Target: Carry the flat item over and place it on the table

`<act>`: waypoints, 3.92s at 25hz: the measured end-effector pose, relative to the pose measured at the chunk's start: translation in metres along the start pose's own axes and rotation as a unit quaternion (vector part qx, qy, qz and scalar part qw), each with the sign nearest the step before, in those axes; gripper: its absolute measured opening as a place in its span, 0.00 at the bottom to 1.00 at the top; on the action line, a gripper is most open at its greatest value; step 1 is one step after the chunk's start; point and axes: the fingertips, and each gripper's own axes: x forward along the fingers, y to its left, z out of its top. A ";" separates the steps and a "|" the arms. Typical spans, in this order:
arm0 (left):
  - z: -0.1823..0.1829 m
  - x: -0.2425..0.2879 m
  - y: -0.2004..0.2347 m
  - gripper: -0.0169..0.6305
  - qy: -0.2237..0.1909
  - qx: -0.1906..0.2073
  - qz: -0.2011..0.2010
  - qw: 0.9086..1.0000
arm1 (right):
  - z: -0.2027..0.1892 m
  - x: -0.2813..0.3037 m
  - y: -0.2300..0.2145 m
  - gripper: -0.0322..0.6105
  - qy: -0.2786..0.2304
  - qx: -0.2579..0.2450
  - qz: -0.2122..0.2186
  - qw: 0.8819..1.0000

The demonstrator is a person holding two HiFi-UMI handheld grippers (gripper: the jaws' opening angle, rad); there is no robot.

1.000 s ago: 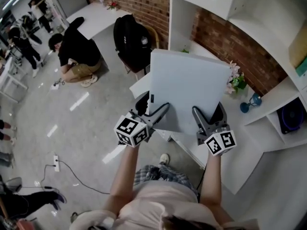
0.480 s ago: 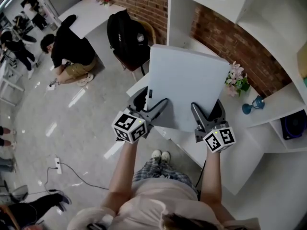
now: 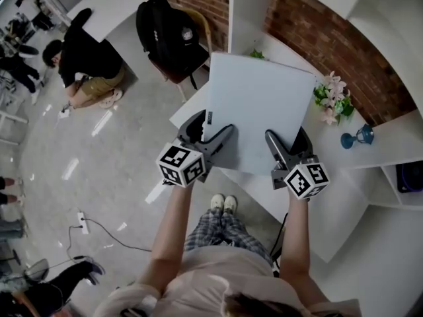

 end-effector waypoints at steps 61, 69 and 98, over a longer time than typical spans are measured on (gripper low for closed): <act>-0.145 0.063 0.101 0.56 0.242 -0.159 0.108 0.951 | -0.136 0.058 -0.117 0.75 0.282 0.139 -0.117 0.942; -0.064 0.041 0.076 0.56 0.168 -0.067 0.102 0.978 | -0.054 0.025 -0.092 0.63 0.168 0.081 -0.100 0.977; 0.108 -0.084 -0.060 0.07 -0.118 0.113 0.052 0.985 | 0.117 -0.129 0.005 0.08 -0.106 -0.136 -0.144 0.974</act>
